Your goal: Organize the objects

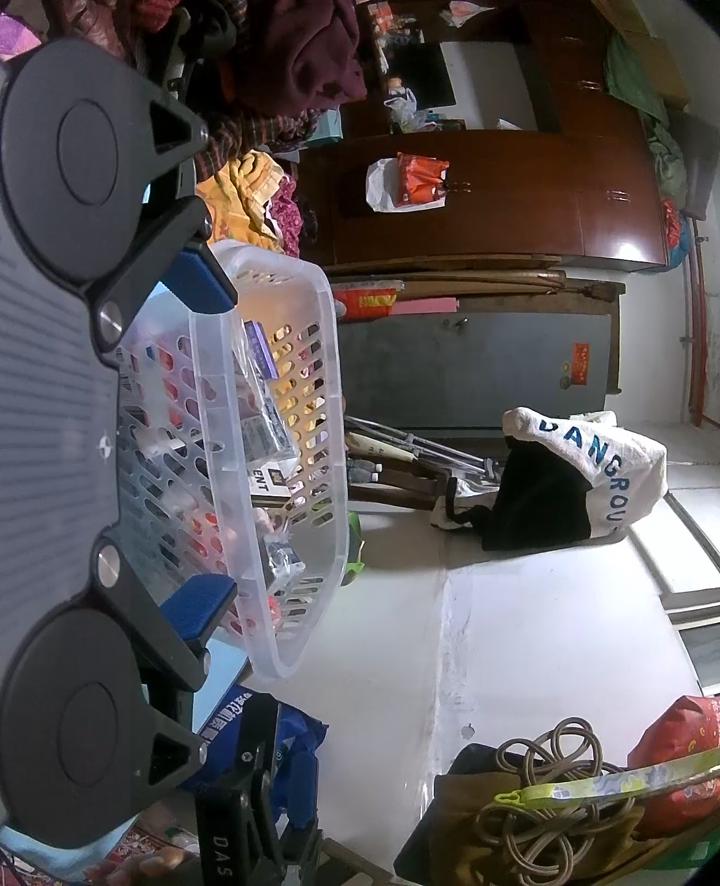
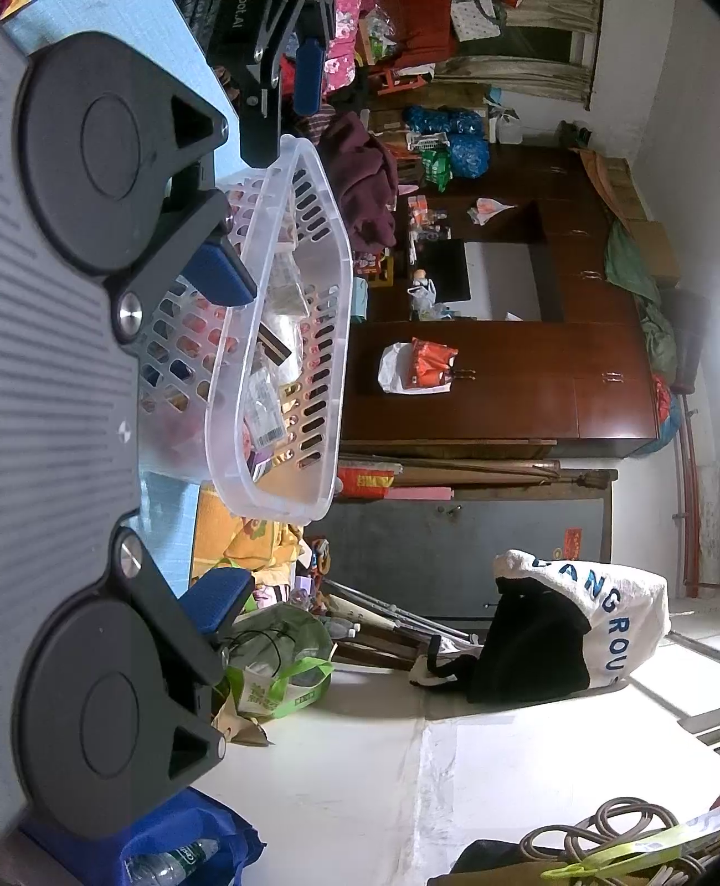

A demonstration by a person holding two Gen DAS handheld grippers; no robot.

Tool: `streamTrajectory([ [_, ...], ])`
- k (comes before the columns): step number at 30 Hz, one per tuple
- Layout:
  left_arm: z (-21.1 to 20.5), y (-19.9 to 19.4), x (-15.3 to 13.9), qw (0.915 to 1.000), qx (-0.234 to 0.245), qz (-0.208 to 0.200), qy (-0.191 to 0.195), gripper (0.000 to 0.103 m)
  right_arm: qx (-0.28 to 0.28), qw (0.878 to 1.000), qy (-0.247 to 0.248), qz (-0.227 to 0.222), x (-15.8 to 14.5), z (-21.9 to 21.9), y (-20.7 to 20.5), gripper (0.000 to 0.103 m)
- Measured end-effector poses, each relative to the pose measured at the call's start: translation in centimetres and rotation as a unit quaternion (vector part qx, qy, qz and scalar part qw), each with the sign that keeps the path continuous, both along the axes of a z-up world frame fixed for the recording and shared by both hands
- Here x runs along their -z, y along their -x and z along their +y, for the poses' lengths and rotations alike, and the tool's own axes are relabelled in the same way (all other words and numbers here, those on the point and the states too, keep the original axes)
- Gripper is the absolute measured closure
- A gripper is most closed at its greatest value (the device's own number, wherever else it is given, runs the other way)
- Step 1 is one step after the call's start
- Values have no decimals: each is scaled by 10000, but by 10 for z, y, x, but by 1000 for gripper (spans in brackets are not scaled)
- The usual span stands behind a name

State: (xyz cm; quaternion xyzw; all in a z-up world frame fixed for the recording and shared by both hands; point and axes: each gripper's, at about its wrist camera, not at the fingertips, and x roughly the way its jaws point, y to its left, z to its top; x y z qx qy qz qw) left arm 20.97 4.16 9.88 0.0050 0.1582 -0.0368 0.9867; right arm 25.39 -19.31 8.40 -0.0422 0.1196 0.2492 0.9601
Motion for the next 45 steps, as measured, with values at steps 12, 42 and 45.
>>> streamTrajectory([
  [12, 1, 0, 2, 10000, 14, 28, 32, 2, 2, 10000, -39, 26, 3, -3, 1, 0],
  [42, -1, -4, 3, 9999, 36, 88, 111, 2, -16, 10000, -45, 32, 5, -2, 3, 0],
  [45, -1, -5, 4, 9999, 38, 91, 123, 2, -18, 10000, -44, 38, 5, -2, 3, 0],
])
